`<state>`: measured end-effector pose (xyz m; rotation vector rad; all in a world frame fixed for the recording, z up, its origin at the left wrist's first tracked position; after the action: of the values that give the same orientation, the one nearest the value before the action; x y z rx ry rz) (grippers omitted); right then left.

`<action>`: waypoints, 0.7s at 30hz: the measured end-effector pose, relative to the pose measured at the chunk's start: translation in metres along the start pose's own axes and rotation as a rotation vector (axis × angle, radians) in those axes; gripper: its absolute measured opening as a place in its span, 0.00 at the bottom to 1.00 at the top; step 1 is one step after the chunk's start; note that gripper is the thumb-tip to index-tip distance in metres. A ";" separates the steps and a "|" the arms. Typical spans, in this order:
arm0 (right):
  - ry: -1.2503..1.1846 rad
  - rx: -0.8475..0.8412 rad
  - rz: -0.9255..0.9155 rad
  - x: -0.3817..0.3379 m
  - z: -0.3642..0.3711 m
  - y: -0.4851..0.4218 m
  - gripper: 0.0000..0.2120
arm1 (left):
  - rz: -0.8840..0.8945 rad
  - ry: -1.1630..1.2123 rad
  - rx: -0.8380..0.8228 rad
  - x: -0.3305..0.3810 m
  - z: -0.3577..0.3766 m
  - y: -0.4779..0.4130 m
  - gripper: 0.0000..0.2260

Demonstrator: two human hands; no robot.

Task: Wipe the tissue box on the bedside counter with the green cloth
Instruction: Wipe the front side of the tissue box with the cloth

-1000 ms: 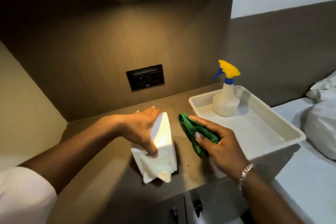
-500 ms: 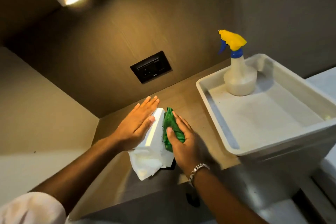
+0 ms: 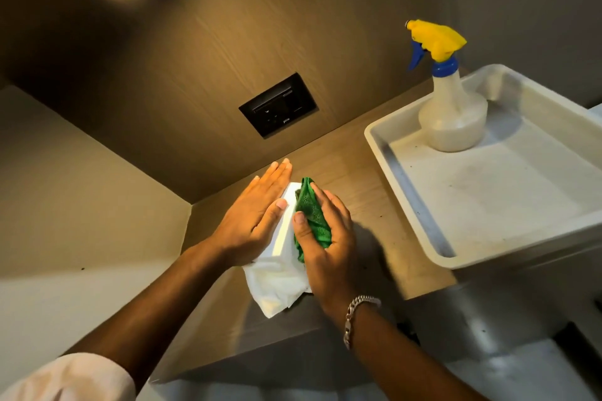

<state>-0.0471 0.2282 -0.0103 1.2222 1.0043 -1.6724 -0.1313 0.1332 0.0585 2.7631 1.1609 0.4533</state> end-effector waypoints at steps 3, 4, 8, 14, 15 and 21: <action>0.079 0.017 -0.105 -0.002 0.004 0.012 0.21 | 0.006 0.015 0.024 -0.002 0.000 -0.001 0.26; 0.103 0.014 -0.138 0.000 0.007 0.017 0.20 | 0.013 0.014 0.023 -0.003 0.000 -0.001 0.25; 0.185 -0.039 -0.225 0.011 0.015 0.039 0.18 | 0.025 -0.002 0.021 -0.006 0.001 -0.002 0.26; 0.260 0.016 -0.150 0.024 0.016 0.072 0.22 | 0.047 -0.018 0.048 -0.008 0.002 -0.003 0.27; 0.259 0.033 -0.132 0.026 0.015 0.079 0.23 | 0.052 -0.018 0.056 -0.008 0.002 -0.002 0.27; 0.738 -0.083 0.078 0.008 0.017 0.096 0.19 | 0.063 -0.023 0.078 -0.009 0.003 0.001 0.28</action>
<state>0.0346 0.1780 -0.0267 1.8475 1.4110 -1.1019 -0.1361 0.1260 0.0538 2.8700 1.1125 0.3891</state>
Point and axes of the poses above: each hand's wrist, its own y-axis away from the middle knuckle, its own z-axis out of the palm, x = y × z, the point moved 6 cm from there along -y, towards the middle knuckle, and after that the axes turned 12 degrees about -x, right-handed, at the moved point
